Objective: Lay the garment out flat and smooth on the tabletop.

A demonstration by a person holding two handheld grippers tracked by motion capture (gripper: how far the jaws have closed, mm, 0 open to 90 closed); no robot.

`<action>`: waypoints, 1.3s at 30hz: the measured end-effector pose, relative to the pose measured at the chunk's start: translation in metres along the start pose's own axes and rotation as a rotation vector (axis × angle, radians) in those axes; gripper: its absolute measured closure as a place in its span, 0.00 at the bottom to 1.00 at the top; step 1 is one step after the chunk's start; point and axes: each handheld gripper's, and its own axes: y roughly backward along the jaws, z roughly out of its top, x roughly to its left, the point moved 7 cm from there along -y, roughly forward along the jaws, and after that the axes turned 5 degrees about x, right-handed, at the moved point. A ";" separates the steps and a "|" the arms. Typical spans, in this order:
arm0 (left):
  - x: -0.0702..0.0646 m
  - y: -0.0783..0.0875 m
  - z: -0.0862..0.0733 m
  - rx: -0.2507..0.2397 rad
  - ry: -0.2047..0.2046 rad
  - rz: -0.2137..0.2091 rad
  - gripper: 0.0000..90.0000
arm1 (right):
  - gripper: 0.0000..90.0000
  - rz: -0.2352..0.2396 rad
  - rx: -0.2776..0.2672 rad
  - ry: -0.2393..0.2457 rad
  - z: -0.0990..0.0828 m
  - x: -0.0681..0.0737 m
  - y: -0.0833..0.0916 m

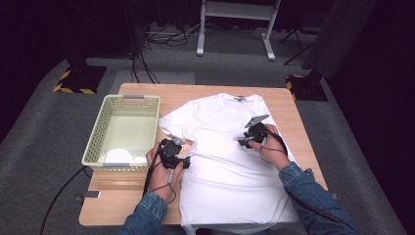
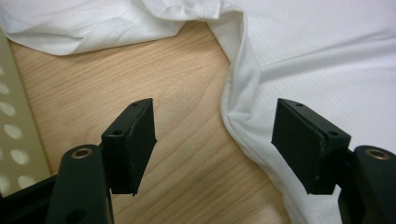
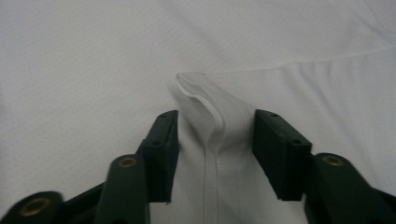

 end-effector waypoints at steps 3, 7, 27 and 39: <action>0.002 0.001 -0.002 0.002 0.012 -0.009 0.33 | 0.84 0.025 0.009 -0.001 0.002 -0.002 0.000; 0.001 0.004 -0.004 0.000 0.006 -0.002 0.33 | 0.98 0.030 -0.005 -0.023 0.003 -0.005 0.008; -0.027 -0.010 0.011 0.003 -0.057 -0.079 0.31 | 0.98 0.027 -0.108 -0.094 -0.001 -0.029 0.054; -0.050 -0.019 0.030 0.004 -0.119 -0.115 0.29 | 0.98 -0.178 -0.170 -0.286 -0.050 -0.131 0.124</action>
